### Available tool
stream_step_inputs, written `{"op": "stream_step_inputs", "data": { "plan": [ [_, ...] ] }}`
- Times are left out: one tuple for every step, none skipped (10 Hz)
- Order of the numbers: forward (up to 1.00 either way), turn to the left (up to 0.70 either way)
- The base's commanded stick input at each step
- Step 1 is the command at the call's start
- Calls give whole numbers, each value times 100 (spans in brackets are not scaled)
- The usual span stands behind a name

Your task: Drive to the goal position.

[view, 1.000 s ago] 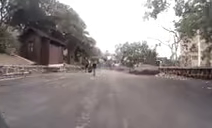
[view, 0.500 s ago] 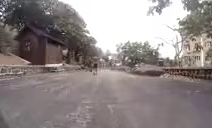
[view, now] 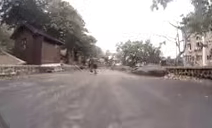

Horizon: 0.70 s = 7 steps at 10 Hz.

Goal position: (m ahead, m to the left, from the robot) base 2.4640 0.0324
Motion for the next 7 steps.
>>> {"op": "stream_step_inputs", "data": {
  "plan": [
    [100,0],
    [100,0],
    [100,0],
    [100,0],
    [100,0],
    [100,0],
    [100,0]
  ]
}}
